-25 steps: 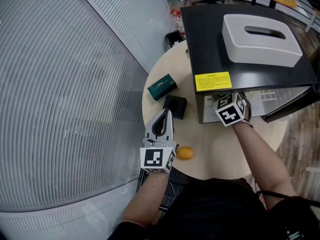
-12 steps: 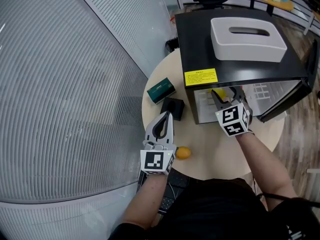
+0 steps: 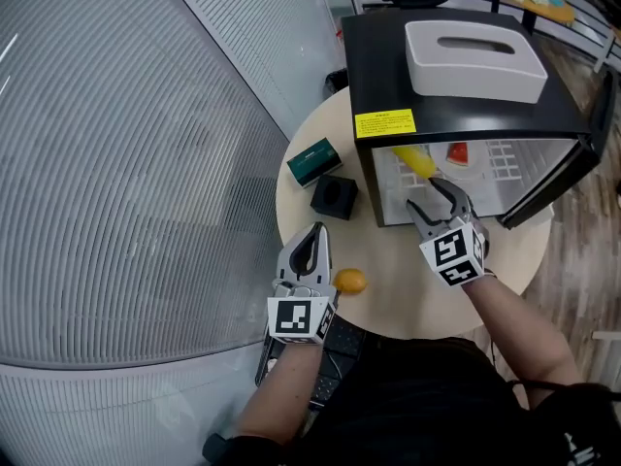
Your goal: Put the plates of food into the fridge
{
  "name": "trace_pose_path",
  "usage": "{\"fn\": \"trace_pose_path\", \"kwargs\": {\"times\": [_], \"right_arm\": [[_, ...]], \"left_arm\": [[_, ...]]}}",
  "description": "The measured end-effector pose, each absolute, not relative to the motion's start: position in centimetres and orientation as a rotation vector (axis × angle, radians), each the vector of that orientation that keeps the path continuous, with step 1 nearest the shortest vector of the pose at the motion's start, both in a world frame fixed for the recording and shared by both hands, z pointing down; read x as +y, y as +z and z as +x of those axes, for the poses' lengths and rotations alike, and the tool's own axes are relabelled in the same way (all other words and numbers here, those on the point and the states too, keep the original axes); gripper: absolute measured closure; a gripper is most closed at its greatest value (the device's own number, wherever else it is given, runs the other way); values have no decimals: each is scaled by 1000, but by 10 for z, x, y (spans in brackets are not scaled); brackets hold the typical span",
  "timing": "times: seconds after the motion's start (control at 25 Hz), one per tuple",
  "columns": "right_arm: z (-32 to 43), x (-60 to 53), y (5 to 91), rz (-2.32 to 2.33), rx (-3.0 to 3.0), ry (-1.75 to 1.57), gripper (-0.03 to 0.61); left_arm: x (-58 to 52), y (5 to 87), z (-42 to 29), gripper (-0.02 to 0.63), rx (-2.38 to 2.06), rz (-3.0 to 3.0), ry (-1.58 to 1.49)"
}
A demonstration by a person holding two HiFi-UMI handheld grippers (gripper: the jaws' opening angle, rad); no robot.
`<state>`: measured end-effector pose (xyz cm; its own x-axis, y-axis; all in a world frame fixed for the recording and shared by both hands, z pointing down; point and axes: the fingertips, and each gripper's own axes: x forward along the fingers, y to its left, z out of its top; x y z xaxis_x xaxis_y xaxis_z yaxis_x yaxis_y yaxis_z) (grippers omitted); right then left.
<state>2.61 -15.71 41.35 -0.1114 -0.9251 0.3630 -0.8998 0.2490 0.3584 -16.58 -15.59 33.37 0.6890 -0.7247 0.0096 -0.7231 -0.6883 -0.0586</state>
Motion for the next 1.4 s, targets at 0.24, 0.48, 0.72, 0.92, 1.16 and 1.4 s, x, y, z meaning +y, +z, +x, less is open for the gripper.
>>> {"fn": "trace_pose_path", "kwargs": {"times": [0.24, 0.48, 0.72, 0.92, 1.16, 1.4], "right_arm": [[-16, -145, 441, 1501, -2081, -44, 339], [-68, -136, 469, 1365, -2244, 30, 339], [-121, -122, 519, 1106, -2319, 153, 338], [-157, -107, 552, 903, -2338, 236, 337], [-187, -95, 589, 730, -2325, 302, 291], [-210, -88, 615, 622, -2283, 294, 229]], "left_arm": [[-150, 347, -195, 609, 1314, -2824, -81], [-147, 352, -231, 609, 1443, -2766, -98], [-140, 362, -266, 609, 1582, -2717, -107], [-127, 376, -292, 609, 1692, -2678, -153], [-122, 381, -317, 609, 1769, -2630, -188], [-119, 392, -334, 609, 1833, -2622, -232]]}}
